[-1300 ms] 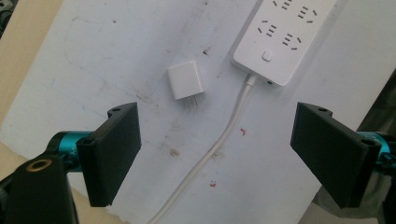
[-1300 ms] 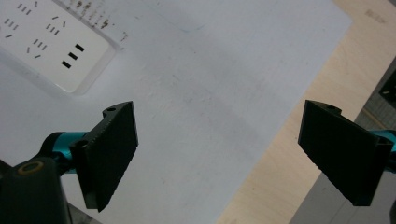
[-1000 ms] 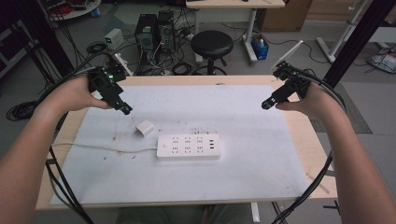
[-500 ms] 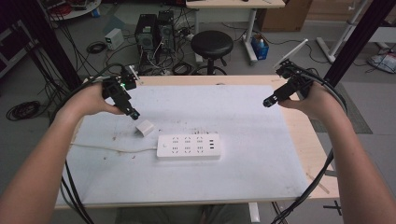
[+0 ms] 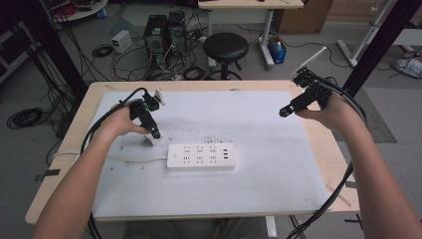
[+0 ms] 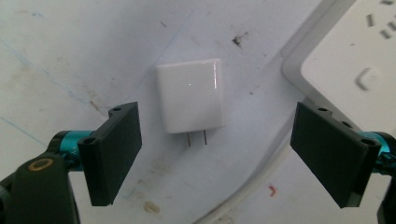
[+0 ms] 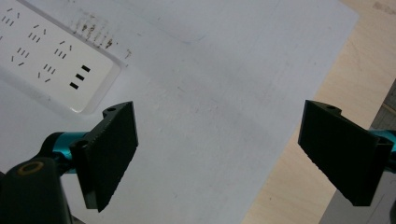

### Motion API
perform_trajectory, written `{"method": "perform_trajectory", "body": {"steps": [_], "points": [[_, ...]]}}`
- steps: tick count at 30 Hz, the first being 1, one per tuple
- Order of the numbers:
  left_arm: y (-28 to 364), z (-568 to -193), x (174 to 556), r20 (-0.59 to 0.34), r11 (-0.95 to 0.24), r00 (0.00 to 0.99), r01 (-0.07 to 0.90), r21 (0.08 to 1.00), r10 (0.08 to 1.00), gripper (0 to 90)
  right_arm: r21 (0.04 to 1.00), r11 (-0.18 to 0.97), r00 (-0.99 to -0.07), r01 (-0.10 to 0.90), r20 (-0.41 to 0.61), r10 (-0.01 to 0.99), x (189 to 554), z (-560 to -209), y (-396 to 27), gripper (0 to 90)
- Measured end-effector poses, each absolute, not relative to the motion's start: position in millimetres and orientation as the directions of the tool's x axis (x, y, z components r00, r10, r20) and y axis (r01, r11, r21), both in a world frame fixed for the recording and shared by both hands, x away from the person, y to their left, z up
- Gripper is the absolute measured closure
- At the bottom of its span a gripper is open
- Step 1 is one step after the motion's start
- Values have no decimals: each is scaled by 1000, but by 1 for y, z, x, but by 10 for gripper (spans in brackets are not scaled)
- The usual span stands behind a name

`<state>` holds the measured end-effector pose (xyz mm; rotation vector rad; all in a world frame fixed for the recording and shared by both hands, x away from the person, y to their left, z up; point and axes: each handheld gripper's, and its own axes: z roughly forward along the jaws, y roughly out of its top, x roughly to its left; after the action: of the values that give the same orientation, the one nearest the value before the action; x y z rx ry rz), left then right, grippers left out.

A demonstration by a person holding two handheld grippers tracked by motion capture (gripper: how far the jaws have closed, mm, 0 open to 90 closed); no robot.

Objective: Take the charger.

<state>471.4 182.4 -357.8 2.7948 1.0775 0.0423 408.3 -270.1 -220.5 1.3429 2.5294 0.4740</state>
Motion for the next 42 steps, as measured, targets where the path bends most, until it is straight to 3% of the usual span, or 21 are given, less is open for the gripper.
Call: {"method": "perform_trajectory", "body": {"steps": [21, 24, 27, 42], "points": [[179, -404, 484, -21, -696, 699, 714, 70, 715, 230, 399, 515, -545, 759, -43, 837, 406, -227, -276, 115], [179, -407, 485, -11, -699, 701, 712, 63, 713, 296, 405, 513, -545, 757, -40, 837, 406, -227, -278, 115], [179, -407, 485, 0, -696, 698, 715, 66, 717, 419, 406, 511, -542, 757, -45, 839, 406, -228, -279, 115], [180, -402, 486, -6, -713, 715, 698, 67, 699, 426, 418, 507, -538, 754, -50, 842, 405, -228, -279, 116]]}}
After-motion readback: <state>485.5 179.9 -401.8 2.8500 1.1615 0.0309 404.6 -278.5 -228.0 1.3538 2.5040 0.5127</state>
